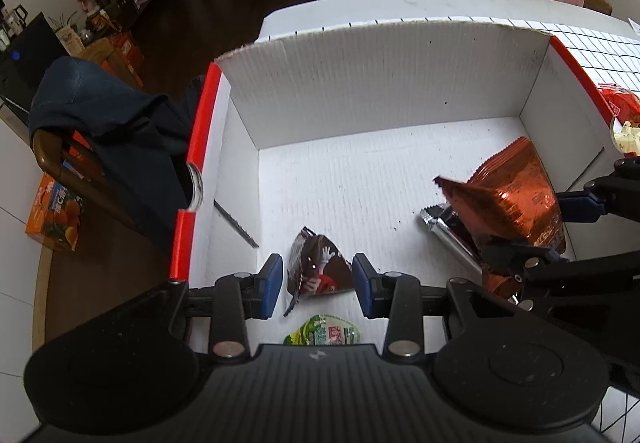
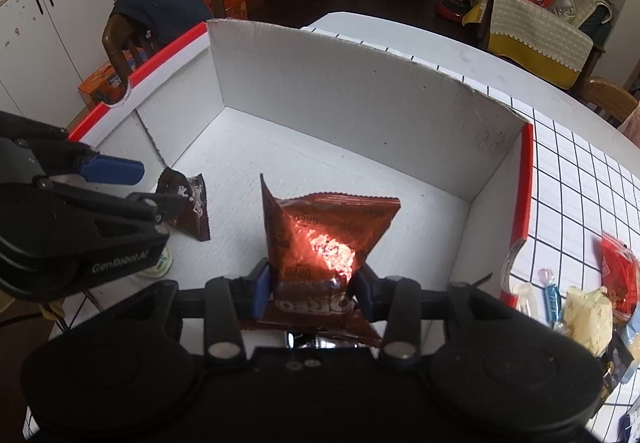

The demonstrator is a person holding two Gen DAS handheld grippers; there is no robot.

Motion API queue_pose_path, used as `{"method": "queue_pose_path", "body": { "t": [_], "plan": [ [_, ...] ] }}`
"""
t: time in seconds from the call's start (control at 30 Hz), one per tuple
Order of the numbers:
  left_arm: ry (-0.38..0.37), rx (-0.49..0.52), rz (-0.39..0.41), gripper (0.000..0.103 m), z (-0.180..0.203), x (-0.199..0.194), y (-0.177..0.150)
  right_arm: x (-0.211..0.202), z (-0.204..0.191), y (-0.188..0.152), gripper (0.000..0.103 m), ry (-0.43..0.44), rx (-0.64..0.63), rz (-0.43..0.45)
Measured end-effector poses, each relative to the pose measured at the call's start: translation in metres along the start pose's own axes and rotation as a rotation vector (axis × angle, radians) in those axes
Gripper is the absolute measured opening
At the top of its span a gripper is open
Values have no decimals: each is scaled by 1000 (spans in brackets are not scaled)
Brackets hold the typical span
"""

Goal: Organize snacks
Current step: 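Carry both packets over the red box and open both tools, then withdraw both tools and move right tool toward the blue-white packet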

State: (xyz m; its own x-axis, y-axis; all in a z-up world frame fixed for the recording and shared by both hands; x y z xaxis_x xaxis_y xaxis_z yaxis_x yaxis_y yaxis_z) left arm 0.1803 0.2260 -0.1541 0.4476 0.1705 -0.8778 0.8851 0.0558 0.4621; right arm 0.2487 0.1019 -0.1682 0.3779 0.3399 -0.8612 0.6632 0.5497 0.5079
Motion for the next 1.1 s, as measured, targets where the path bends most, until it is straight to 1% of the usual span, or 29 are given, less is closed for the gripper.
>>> {"method": "queue_pose_path", "body": {
  "t": [0.17,0.23,0.3,0.37,0.57,0.63,0.7,0.83,0.9,1.1],
  "plan": [
    [-16,-10,5,39,0,-4,-3,-3,1,0,49,-9,11,13],
    [-17,-16,11,43,0,-7,-4,-9,3,0,51,-4,23,24],
    [-20,-24,22,51,-1,-12,-4,-14,4,1,51,1,32,37],
    [-24,-34,34,54,-3,-17,-3,-21,7,1,52,2,42,49],
    [-44,-53,68,58,-4,-36,-1,-45,14,0,54,7,80,89],
    [-49,-54,84,60,-3,-44,-1,-53,17,-1,57,9,91,105],
    [-55,-56,100,63,-1,-50,-1,-62,20,-3,65,13,101,124],
    [-62,-51,132,66,6,-65,0,-78,23,-5,65,27,113,152],
    [-67,-50,150,71,9,-74,-1,-86,24,-6,72,35,115,170],
    [-93,-57,197,77,21,-98,-1,-112,32,-13,81,57,130,215]
  ]
}}
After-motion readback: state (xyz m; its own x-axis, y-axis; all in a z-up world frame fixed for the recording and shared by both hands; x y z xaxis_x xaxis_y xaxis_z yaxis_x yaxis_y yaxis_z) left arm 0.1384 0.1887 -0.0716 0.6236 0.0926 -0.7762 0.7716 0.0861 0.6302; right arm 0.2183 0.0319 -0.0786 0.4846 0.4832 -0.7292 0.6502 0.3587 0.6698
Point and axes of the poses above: each gripper's, at about its wrist camera, not at the fingertips, and x roughly the way its jaws point, z to its right, y to its top, the point moved 5 cm from there along x, roughly the way its jaws point, and after that the axes turned 2 degrees about -y, right-handed, at the moved point
